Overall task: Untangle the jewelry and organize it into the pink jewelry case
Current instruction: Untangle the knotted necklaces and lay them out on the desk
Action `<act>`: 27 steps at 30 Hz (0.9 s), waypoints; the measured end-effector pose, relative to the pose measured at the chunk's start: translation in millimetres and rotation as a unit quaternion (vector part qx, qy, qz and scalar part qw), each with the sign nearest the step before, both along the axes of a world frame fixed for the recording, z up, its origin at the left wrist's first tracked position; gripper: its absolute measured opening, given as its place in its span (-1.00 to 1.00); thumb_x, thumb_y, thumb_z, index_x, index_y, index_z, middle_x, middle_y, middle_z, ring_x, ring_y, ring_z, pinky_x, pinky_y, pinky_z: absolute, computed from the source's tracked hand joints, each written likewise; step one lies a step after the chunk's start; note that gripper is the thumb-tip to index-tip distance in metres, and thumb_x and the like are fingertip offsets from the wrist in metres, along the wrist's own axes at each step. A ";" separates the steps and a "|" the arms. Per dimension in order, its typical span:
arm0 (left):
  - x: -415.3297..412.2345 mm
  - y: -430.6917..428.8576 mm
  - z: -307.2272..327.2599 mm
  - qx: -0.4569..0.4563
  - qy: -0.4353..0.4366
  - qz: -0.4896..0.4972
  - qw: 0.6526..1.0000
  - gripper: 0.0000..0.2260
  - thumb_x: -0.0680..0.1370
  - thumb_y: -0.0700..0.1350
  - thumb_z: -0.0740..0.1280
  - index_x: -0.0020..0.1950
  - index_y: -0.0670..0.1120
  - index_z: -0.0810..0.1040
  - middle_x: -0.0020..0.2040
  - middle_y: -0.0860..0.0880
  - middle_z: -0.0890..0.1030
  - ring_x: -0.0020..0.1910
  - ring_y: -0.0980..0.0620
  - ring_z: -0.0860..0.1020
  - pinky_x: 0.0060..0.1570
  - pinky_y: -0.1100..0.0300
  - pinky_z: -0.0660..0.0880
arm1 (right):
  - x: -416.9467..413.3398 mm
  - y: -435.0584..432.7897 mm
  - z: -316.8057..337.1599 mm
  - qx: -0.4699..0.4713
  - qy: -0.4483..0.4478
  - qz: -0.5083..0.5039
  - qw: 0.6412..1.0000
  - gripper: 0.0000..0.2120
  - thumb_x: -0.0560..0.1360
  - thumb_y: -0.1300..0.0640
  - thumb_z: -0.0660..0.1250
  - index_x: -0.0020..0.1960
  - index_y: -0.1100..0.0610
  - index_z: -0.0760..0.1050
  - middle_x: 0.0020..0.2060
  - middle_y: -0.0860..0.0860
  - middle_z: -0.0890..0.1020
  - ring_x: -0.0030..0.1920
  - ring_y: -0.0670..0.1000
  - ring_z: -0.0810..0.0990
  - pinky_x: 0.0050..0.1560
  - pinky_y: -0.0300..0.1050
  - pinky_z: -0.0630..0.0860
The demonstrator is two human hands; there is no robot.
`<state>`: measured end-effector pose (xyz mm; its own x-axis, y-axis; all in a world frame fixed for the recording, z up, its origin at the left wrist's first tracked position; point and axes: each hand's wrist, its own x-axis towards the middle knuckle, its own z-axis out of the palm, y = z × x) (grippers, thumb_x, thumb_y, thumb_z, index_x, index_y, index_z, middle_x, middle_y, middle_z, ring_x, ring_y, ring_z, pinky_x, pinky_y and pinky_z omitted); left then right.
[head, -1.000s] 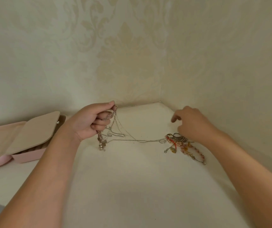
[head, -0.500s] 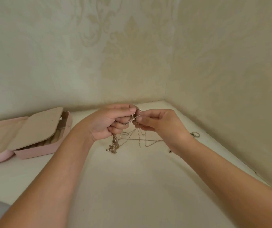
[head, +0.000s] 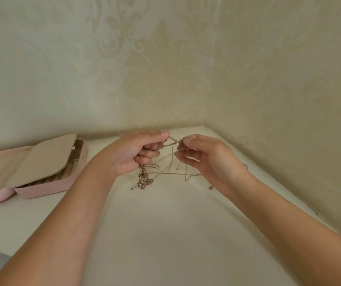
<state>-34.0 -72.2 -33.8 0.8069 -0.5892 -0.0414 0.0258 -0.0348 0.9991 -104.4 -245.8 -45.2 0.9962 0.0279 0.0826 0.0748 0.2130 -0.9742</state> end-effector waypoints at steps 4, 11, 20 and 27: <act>-4.4 -7.2 -2.4 0.031 -0.007 -0.036 0.999 -0.71 0.37 -0.06 0.46 -0.41 0.00 0.37 -0.44 0.10 0.18 -0.53 0.19 0.10 -0.62 0.41 0.07 | 2.0 5.8 -1.6 0.158 0.035 0.057 0.985 -0.86 0.53 0.28 0.18 -0.19 0.19 0.44 -0.31 0.03 0.54 -0.32 -0.03 0.50 -0.29 -0.25 0.48; -2.6 -11.2 -3.5 -0.105 0.039 -0.010 0.994 -0.87 0.44 -0.08 0.36 -0.27 -0.04 0.45 -0.35 0.08 0.43 -0.50 0.21 0.20 -0.60 0.43 0.09 | 5.4 1.7 0.9 0.168 0.080 0.060 0.981 -0.89 0.50 0.22 0.16 -0.20 0.12 0.34 -0.40 -0.04 0.46 -0.53 -0.13 0.20 -0.58 -0.32 0.09; -12.0 -12.0 4.1 -0.141 0.105 -0.036 0.984 -0.70 0.47 0.10 0.21 -0.23 -0.03 0.65 -0.60 0.16 0.18 -0.66 0.27 0.12 -0.67 0.41 -0.02 | -1.0 -0.9 0.0 -0.056 0.014 0.030 0.998 -0.88 0.53 0.11 0.32 -0.13 0.13 0.58 -0.46 -0.04 0.46 -0.54 -0.11 0.33 -0.51 -0.31 0.19; -17.7 -15.1 4.3 -0.100 0.102 -0.098 0.985 -0.63 0.49 0.18 0.12 -0.14 0.02 0.64 -0.62 0.16 0.20 -0.69 0.29 0.12 -0.69 0.43 -0.01 | -1.8 -2.3 1.5 -0.062 0.003 0.032 0.998 -0.76 0.42 0.02 0.38 0.00 0.15 0.63 -0.45 0.00 0.51 -0.60 -0.10 0.24 -0.53 -0.31 0.12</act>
<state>-51.7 -87.2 -29.5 0.6635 -0.7458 -0.0593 0.2398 0.1370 0.9611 -106.2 -248.0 -43.7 0.9924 0.1016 0.0690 0.0594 0.0946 -0.9937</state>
